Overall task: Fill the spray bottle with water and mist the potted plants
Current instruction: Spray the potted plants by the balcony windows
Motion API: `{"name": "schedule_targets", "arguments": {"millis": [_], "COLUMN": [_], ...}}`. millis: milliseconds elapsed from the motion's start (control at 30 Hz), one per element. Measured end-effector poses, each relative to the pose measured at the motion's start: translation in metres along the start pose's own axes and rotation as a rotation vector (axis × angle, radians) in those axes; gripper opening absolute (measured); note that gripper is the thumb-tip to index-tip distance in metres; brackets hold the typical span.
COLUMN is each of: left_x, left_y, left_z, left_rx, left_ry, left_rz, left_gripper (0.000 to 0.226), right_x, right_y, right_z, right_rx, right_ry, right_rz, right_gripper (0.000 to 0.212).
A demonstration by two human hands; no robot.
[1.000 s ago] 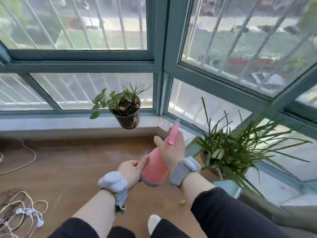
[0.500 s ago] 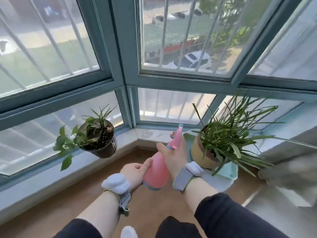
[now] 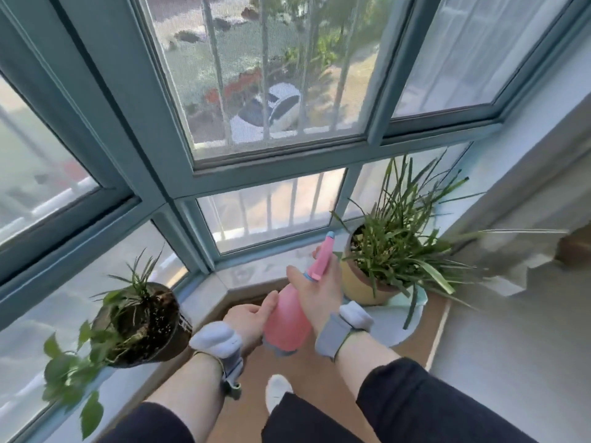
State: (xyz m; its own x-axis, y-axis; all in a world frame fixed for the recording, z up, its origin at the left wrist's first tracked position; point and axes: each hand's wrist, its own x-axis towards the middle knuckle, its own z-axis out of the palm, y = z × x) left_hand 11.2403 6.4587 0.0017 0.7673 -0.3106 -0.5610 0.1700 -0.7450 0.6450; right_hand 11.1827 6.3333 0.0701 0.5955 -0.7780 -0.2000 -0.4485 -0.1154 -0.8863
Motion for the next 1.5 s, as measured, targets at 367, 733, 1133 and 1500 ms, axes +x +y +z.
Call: {"name": "schedule_targets", "arguments": {"millis": [367,733,1133,1500], "left_x": [0.068,0.117,0.147,0.156], "left_y": [0.016,0.014,0.018,0.014], "left_z": [-0.031,-0.059,-0.054,-0.045], "left_rx": [0.053,0.176,0.173,0.266], "left_ry": [-0.268,-0.518,-0.647,-0.599], "left_rz": [0.097,0.095,0.188,0.205], "left_gripper": [0.036,0.085,0.084,0.080], "right_x": [0.050,0.065,0.084,0.090], "right_y": [0.000,0.011,0.014,0.015], "right_z": [0.044,0.090,0.096,0.088], "right_rx": [0.069,0.072,0.062,-0.025], "right_ry": [0.145,0.466,0.612,0.520], "right_rz": [0.136,0.335,0.540,0.614], "right_gripper": [0.032,0.026,0.031,0.011]}}
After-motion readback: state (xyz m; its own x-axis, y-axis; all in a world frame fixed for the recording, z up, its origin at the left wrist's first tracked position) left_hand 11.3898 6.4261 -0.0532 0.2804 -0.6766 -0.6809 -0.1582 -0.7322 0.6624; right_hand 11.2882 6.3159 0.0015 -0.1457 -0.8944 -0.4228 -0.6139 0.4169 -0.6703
